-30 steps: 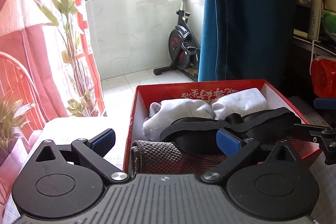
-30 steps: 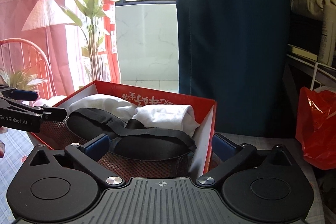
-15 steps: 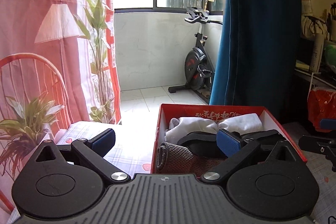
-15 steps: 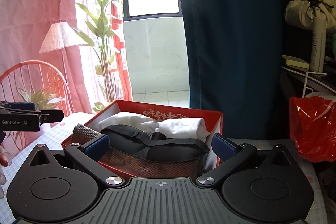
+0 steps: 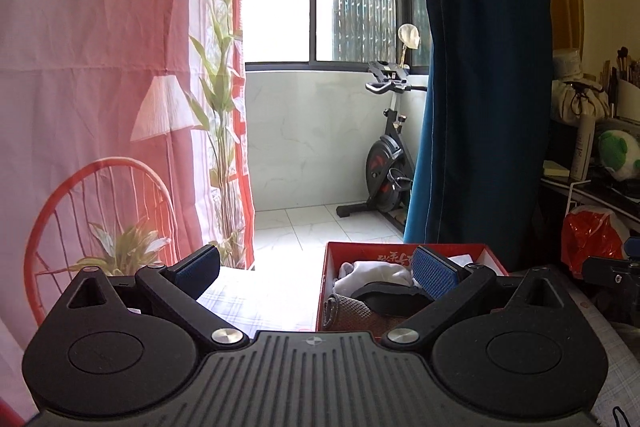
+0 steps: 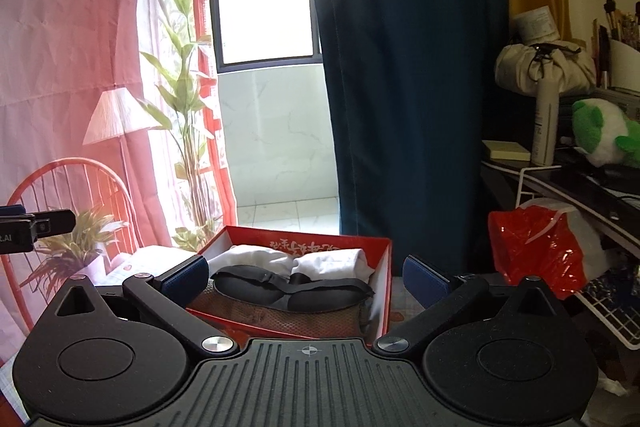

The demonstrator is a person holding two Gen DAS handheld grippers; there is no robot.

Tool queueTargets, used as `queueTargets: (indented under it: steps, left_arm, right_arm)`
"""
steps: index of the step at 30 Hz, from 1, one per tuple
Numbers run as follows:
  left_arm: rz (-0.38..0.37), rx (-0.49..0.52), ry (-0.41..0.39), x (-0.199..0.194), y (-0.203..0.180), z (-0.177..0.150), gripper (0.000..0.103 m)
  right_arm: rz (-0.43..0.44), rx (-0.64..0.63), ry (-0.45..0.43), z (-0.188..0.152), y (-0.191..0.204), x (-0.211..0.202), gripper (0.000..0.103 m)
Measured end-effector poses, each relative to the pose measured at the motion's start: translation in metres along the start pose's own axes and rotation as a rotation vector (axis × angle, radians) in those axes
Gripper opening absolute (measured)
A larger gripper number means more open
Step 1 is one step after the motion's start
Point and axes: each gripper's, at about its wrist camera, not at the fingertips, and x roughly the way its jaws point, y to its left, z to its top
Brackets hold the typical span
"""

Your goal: Organize soft objects

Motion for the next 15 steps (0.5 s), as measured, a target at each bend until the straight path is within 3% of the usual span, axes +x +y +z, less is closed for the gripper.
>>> queueTargets:
  steps: [8, 15]
  left_arm:
    - [0.008, 0.006, -0.03, -0.051, -0.009, 0.009, 0.103]
    - [0.026, 0.026, -0.036, -0.063, -0.015, 0.002, 0.103]
  right_arm:
    - [-0.011, -0.009, -0.082, 0.007, 0.013, -0.06, 0.103]
    - [0.001, -0.01, -0.102, 0.003, 0.019, -0.08, 0.103]
